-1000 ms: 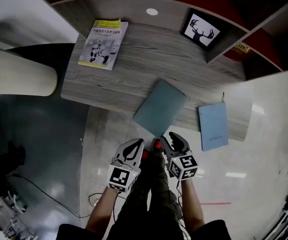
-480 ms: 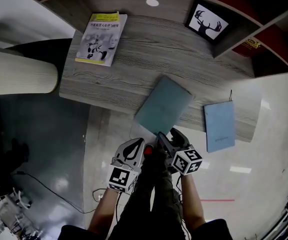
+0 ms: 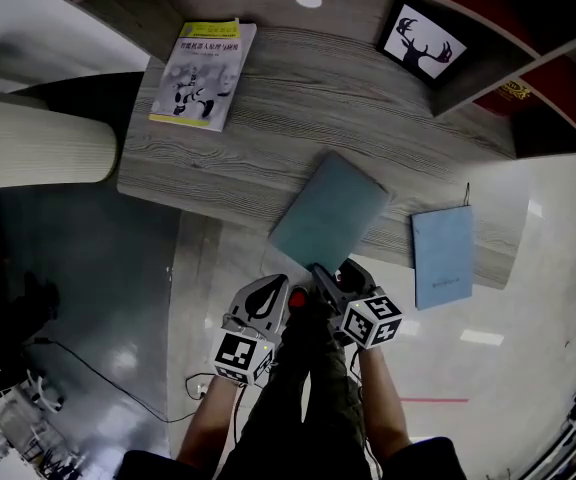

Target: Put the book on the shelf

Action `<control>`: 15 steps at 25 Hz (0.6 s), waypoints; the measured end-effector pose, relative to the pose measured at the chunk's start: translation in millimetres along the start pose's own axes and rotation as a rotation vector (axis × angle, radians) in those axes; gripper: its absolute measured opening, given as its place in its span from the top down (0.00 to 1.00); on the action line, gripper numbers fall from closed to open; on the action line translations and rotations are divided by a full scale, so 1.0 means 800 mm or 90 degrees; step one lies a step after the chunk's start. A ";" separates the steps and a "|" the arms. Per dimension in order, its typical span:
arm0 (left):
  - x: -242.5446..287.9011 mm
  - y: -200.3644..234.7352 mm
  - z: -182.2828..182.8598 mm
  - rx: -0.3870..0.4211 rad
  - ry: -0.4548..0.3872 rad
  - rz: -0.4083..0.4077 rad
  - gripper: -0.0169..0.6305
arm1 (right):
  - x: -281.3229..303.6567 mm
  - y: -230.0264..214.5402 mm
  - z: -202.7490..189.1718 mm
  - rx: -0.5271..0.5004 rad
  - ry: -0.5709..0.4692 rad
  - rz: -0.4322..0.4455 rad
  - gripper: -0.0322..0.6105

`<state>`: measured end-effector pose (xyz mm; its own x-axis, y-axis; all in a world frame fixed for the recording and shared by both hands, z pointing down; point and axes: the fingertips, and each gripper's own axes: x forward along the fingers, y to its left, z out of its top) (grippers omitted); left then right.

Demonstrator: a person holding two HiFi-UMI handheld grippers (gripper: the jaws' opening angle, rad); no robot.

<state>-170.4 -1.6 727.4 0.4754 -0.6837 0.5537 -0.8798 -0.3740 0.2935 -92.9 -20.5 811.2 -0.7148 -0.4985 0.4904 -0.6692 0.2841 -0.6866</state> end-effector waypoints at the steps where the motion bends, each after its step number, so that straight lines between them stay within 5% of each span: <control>1: 0.000 0.001 0.000 0.002 0.002 0.002 0.97 | 0.000 0.001 0.000 -0.003 0.001 0.000 0.57; 5: -0.003 -0.003 0.001 0.035 0.014 0.015 0.97 | -0.003 0.002 0.002 0.022 -0.007 0.003 0.61; 15: -0.020 -0.015 0.031 0.024 -0.016 0.024 0.97 | -0.024 0.018 0.033 0.100 -0.063 0.037 0.74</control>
<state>-167.6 -1.6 696.1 0.4428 -0.7132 0.5434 -0.8962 -0.3710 0.2434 -83.3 -28.2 777.7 -0.7230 -0.5653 0.3971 -0.5814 0.1875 -0.7917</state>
